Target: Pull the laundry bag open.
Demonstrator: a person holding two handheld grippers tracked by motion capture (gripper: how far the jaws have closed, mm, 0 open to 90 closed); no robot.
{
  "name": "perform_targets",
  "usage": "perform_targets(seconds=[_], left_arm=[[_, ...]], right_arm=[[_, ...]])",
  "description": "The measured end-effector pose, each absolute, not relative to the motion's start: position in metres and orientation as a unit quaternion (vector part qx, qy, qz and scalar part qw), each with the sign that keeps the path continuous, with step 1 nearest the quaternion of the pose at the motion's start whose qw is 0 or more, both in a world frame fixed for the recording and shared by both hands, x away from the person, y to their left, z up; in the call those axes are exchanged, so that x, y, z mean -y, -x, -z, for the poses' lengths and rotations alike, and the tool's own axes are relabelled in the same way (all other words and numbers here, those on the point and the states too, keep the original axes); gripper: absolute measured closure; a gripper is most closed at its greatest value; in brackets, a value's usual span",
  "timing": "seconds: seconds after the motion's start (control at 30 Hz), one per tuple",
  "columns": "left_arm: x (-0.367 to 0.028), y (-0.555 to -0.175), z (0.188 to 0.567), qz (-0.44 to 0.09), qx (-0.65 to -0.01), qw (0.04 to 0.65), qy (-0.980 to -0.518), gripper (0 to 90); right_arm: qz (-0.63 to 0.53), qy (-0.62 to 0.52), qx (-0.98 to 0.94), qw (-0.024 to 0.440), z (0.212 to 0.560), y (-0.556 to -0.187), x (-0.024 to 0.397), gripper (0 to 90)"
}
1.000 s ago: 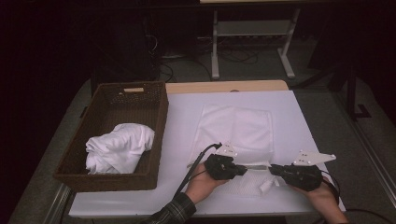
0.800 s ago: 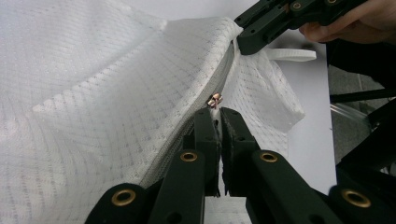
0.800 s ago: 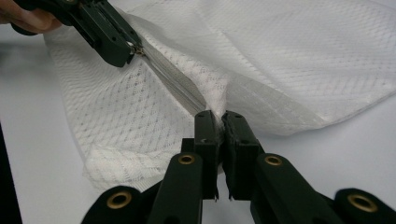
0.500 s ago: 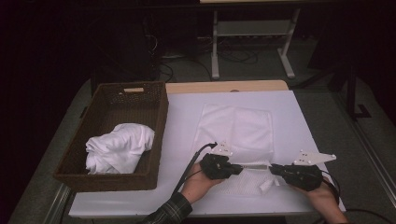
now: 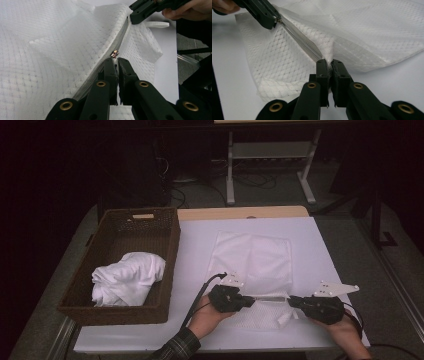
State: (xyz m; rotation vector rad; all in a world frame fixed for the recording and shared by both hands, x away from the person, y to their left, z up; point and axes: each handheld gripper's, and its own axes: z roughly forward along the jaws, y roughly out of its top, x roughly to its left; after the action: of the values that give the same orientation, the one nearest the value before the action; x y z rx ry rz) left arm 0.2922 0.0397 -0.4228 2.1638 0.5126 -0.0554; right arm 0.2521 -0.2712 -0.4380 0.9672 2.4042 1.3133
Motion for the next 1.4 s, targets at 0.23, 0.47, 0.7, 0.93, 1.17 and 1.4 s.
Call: perform_targets(seconds=[0.23,0.47,0.7,0.93,1.17,1.4], left_arm=[[-0.042,-0.291,0.424,0.024,-0.207,0.444,-0.871,86.3],[-0.046,-0.292,0.428,0.022,-0.21,0.443,-0.871,86.3],[-0.051,-0.292,0.43,0.021,-0.215,0.438,-0.873,86.3],[-0.058,-0.291,0.431,0.025,-0.22,0.437,-0.872,86.2],[-0.067,-0.289,0.431,0.02,-0.225,0.431,-0.874,86.2],[-0.081,-0.289,0.429,0.017,-0.236,0.435,-0.869,86.2]], right_arm=[[-0.452,-0.328,-0.821,0.118,0.438,-0.252,0.269,84.1],[-0.449,-0.328,-0.823,0.12,0.438,-0.252,0.27,84.0],[-0.445,-0.326,-0.826,0.116,0.44,-0.253,0.269,84.1],[-0.447,-0.325,-0.825,0.116,0.44,-0.253,0.269,84.1],[-0.45,-0.329,-0.821,0.12,0.44,-0.254,0.271,84.1],[-0.45,-0.333,-0.82,0.12,0.44,-0.254,0.272,84.1]])
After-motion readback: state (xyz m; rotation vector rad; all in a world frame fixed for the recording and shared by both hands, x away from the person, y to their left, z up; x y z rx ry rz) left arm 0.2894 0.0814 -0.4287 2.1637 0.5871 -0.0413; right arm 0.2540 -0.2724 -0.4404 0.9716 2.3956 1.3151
